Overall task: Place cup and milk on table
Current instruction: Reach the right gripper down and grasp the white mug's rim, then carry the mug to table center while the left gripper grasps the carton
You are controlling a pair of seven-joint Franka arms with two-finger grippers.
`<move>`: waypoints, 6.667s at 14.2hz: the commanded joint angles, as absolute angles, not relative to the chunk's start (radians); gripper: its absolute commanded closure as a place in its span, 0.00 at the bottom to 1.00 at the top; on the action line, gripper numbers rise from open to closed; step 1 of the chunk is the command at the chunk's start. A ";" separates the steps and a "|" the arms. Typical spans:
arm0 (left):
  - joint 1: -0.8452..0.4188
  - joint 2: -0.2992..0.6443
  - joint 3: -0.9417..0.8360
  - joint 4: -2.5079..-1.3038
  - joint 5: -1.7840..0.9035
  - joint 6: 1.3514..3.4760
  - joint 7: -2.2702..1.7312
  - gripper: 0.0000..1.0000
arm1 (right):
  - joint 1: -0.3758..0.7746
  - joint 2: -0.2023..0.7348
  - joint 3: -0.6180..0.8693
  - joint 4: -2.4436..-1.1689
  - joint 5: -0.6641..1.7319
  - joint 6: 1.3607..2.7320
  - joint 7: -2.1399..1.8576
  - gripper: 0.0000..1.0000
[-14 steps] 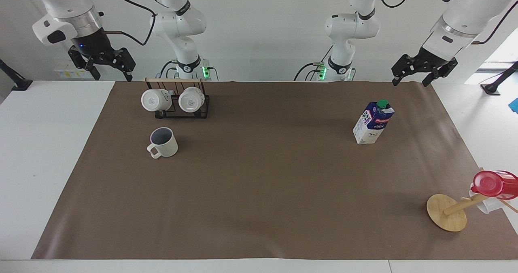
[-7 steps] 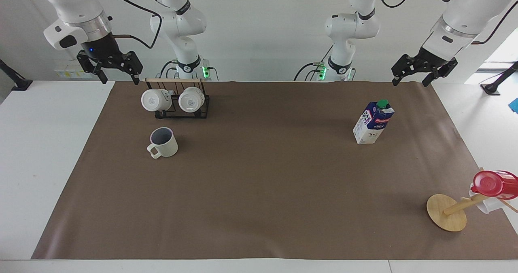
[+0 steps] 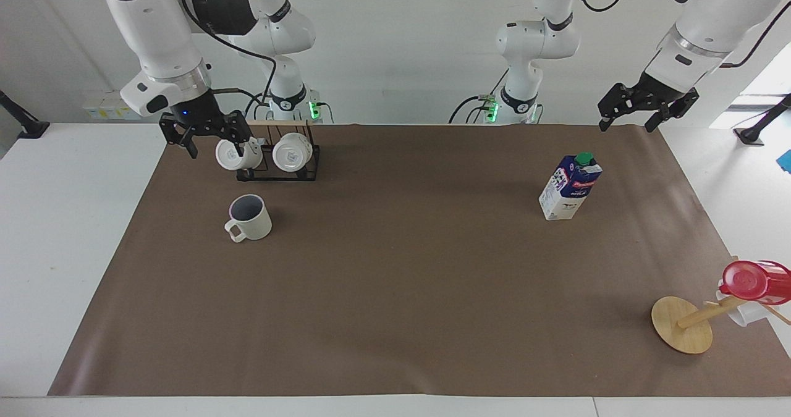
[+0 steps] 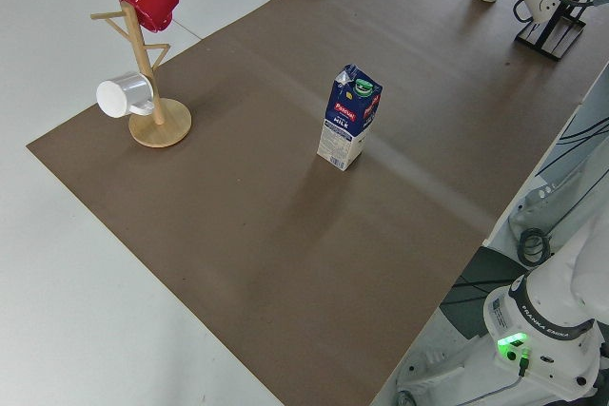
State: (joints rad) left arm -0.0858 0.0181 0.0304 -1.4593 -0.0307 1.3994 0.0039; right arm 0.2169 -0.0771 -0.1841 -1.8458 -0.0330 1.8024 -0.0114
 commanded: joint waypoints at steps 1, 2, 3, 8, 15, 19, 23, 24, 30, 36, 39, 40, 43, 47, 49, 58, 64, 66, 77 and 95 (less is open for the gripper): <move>-0.086 0.005 0.031 -1.466 -0.021 1.391 0.012 0.00 | 0.244 -0.081 -0.183 -1.995 -0.035 1.938 0.054 0.00; -0.086 0.005 0.034 -1.466 -0.021 1.391 0.012 0.00 | 0.248 -0.069 -0.183 -2.035 -0.035 1.985 0.072 0.00; -0.086 0.005 0.031 -1.466 -0.021 1.391 0.012 0.00 | 0.253 -0.054 -0.181 -2.058 -0.035 2.023 0.084 0.00; -0.086 0.005 0.031 -1.466 -0.021 1.391 0.012 0.00 | 0.253 0.018 -0.183 -2.105 -0.035 2.114 0.098 0.00; -0.086 0.005 0.034 -1.468 -0.021 1.391 0.012 0.00 | 0.239 0.061 -0.183 -2.175 -0.035 2.215 0.097 0.00; -0.086 0.005 0.035 -1.468 -0.021 1.388 0.014 0.00 | 0.241 0.078 -0.183 -2.177 -0.035 2.241 0.097 0.00; -0.084 0.005 0.040 -1.466 -0.020 1.388 0.012 0.00 | 0.239 0.080 -0.183 -2.177 -0.035 2.243 0.095 0.00; -0.084 0.005 0.040 -1.466 -0.020 1.390 0.014 0.00 | 0.239 0.081 -0.183 -2.177 -0.035 2.252 0.097 0.10; -0.086 0.005 0.040 -1.466 -0.020 1.390 0.014 0.00 | 0.239 0.084 -0.183 -2.174 -0.035 2.263 0.098 0.81; -0.078 0.003 0.040 -1.466 -0.020 1.385 0.014 0.00 | 0.245 0.101 -0.183 -2.148 -0.035 2.272 0.100 1.00; -0.078 -0.002 0.040 -1.468 -0.020 1.385 0.011 0.00 | 0.253 0.121 -0.181 -2.102 -0.034 2.263 0.117 1.00; -0.078 -0.002 0.040 -1.468 -0.020 1.385 0.012 0.00 | 0.256 0.120 -0.179 -2.088 -0.034 2.258 0.115 1.00; -0.069 -0.032 0.041 -1.517 -0.020 1.393 0.011 0.00 | 0.268 0.104 -0.172 -2.054 -0.034 2.246 0.115 1.00; -0.060 -0.069 0.040 -1.578 -0.020 1.434 0.021 0.00 | 0.268 0.097 -0.126 -1.967 -0.034 2.134 0.193 1.00; -0.061 -0.109 0.040 -1.649 -0.020 1.486 0.023 0.00 | 0.270 0.100 -0.083 -1.924 -0.034 2.082 0.271 1.00; -0.066 -0.284 0.040 -1.923 -0.011 1.676 0.032 0.00 | 0.354 0.109 0.104 -1.944 -0.035 2.118 0.630 1.00; -0.074 -0.293 0.038 -1.986 -0.009 1.732 0.032 0.00 | 0.471 0.185 0.103 -1.957 -0.044 2.278 0.807 1.00; -0.072 -0.293 0.038 -2.008 -0.009 1.752 0.032 0.00 | 0.504 0.238 0.103 -1.954 -0.055 2.348 0.865 1.00; -0.074 -0.291 0.037 -2.132 -0.008 1.904 0.031 0.00 | 0.541 0.285 0.101 -1.954 -0.098 2.404 0.928 0.68; -0.081 -0.288 0.028 -2.358 -0.008 2.175 0.031 0.00 | 0.385 0.035 0.098 -1.927 -0.086 2.169 0.723 0.00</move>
